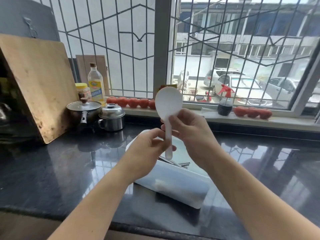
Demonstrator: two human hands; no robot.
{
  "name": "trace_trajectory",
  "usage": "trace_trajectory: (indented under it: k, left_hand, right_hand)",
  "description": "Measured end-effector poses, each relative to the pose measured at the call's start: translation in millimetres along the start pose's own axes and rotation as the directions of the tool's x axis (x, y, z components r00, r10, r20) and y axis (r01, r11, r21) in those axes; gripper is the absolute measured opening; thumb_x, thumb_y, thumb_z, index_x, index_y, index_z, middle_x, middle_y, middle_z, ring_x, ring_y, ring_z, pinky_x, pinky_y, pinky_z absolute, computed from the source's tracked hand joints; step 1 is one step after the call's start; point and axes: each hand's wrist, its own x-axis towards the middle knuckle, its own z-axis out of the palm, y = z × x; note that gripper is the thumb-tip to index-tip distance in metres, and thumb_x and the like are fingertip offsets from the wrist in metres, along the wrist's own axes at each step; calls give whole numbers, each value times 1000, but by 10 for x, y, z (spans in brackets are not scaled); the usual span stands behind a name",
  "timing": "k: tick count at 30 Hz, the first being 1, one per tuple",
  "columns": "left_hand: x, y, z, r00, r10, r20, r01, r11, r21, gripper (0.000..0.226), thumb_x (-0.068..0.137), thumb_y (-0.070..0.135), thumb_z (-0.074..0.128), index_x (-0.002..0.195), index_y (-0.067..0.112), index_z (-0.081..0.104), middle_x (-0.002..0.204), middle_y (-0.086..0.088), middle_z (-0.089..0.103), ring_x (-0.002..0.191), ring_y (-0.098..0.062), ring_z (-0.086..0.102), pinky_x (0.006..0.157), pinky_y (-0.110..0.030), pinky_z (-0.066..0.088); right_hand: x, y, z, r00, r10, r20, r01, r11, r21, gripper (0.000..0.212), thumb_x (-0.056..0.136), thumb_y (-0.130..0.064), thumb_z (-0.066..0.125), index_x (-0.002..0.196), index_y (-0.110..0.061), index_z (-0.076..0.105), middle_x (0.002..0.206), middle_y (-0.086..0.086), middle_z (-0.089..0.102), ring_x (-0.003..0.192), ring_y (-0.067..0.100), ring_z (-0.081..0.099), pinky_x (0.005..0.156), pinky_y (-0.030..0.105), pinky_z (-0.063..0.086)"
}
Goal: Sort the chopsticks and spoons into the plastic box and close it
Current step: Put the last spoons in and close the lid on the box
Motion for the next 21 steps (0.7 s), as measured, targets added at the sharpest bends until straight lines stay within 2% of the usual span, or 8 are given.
trace_trajectory:
  k: [2, 4, 7, 9, 13, 16, 19, 21]
  left_hand:
    - [9, -68, -26, 996, 10, -90, 0, 995, 104, 14, 102, 32, 62, 97, 29, 74, 95, 10, 77, 91, -3, 69, 83, -26, 50]
    - [-12, -144, -147, 966, -31, -258, 65, 990, 123, 17, 102, 29, 59, 94, 28, 74, 92, 12, 75, 90, -2, 67, 81, -24, 50]
    - [-59, -259, -332, 902, -82, -424, 144, 983, 115, 23, 100, 15, 55, 90, 26, 72, 89, 8, 73, 90, -8, 65, 78, -30, 52]
    - [-56, -286, -363, 890, -107, -443, 177, 977, 120, 25, 99, 11, 53, 90, 26, 71, 89, 6, 72, 88, -10, 65, 74, -32, 53]
    - [-13, -314, -283, 910, -109, -401, 176, 975, 135, 23, 99, 13, 53, 94, 27, 71, 92, 4, 71, 93, -17, 65, 80, -40, 55]
    - [10, -426, -220, 931, -54, -361, 154, 954, 255, 20, 97, 17, 54, 99, 28, 71, 109, 10, 66, 113, -21, 56, 97, -43, 49]
    - [86, -647, -132, 940, 26, -339, 120, 908, 402, 18, 96, 18, 59, 104, 26, 73, 122, 5, 64, 126, -23, 48, 108, -34, 37]
    - [128, -795, -32, 947, 52, -318, 99, 892, 441, 20, 97, 24, 55, 98, 27, 75, 118, 3, 66, 124, -24, 48, 105, -26, 31]
  right_hand:
    - [147, -19, -12, 993, -77, -90, 49, 959, -281, 14, 101, -16, 60, 111, -9, 68, 93, 5, 75, 80, 15, 73, 81, 37, 60]
    - [309, -42, -174, 989, -96, -117, -3, 761, -649, 21, 100, -19, 61, 120, -14, 67, 94, 3, 75, 76, 11, 72, 77, 34, 58]
    - [377, 75, -297, 933, 357, 45, -47, 246, -968, 21, 95, -24, 64, 108, -11, 74, 92, 5, 77, 83, 18, 73, 80, 35, 58]
    - [325, 282, -205, 837, 540, 87, 35, 106, -994, 26, 93, -28, 65, 110, -9, 74, 102, 5, 76, 92, 23, 70, 81, 33, 56]
    - [285, 566, -116, 845, 532, 61, -209, 433, -877, 18, 98, -23, 60, 105, -15, 74, 82, -4, 72, 64, 10, 63, 52, 18, 47]
    - [318, 519, -467, 965, 214, -154, -259, 657, -707, 18, 101, -14, 54, 99, -13, 72, 83, 4, 74, 61, 14, 70, 59, 27, 58]
    - [266, 339, -1030, 890, -89, -447, -213, 786, -580, 19, 98, -9, 54, 94, -14, 72, 74, 5, 73, 53, 16, 66, 57, 31, 57]
    - [159, 411, -1398, 823, -89, -561, -316, 748, -583, 22, 94, -8, 54, 88, -16, 73, 71, 3, 72, 52, 16, 63, 57, 32, 55]
